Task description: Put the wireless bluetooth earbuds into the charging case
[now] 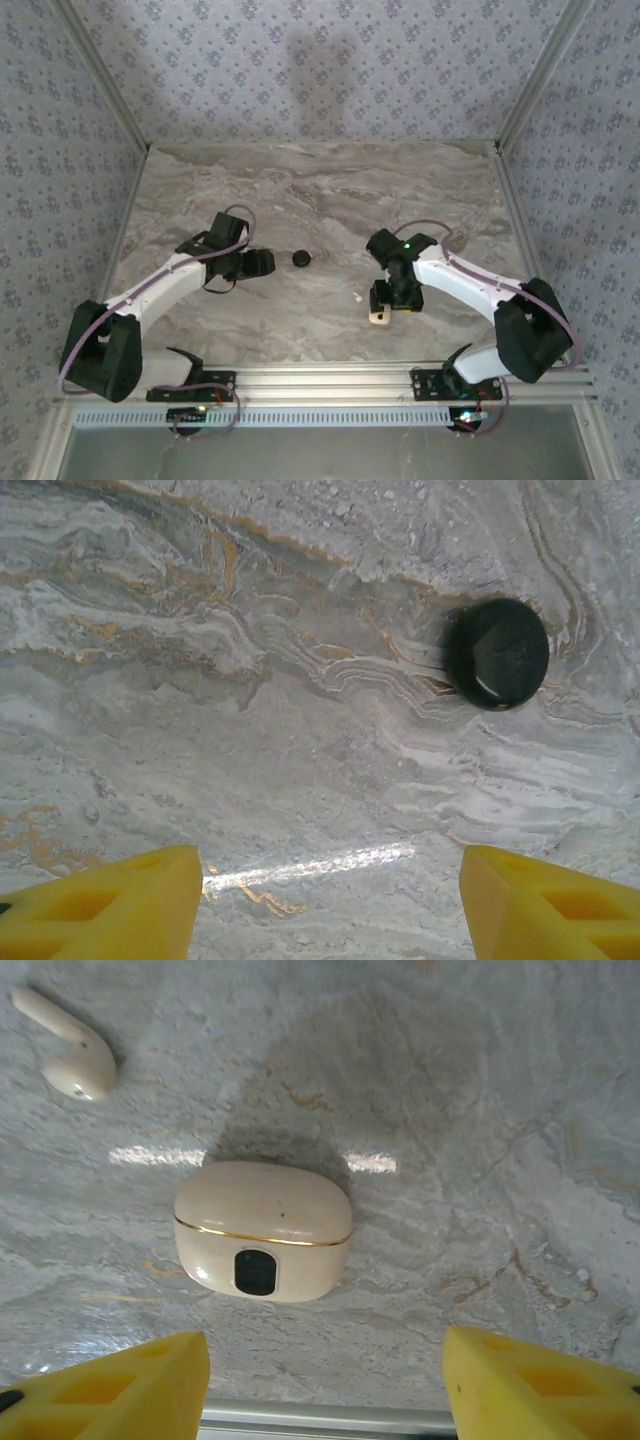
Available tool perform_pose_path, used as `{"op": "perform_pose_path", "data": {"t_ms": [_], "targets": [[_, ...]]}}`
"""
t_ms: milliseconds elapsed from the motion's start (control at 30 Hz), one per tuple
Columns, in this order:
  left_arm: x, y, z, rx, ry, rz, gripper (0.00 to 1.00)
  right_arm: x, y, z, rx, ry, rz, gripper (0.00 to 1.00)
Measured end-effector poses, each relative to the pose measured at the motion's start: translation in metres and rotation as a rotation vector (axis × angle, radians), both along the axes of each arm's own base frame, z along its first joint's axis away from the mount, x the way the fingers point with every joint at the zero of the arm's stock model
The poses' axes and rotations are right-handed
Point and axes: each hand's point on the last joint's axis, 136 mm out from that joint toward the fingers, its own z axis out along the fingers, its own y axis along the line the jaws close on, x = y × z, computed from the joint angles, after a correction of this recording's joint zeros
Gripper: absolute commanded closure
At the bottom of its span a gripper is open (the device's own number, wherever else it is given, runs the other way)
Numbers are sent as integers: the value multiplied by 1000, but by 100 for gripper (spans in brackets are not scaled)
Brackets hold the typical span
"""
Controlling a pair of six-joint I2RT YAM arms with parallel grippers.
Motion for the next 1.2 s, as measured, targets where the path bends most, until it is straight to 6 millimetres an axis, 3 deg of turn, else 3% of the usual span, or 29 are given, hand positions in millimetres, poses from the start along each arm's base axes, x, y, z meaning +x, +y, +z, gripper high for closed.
{"op": "perform_pose_path", "data": {"t_ms": [500, 1200], "targets": [[-1, 3, -8, -10, -11, 15, 31, 4, 20, -17, -33, 49, 50, 29], [8, 2, -10, -30, -18, 28, 31, 3, 27, -41, -42, 120, 16, 35]]}}
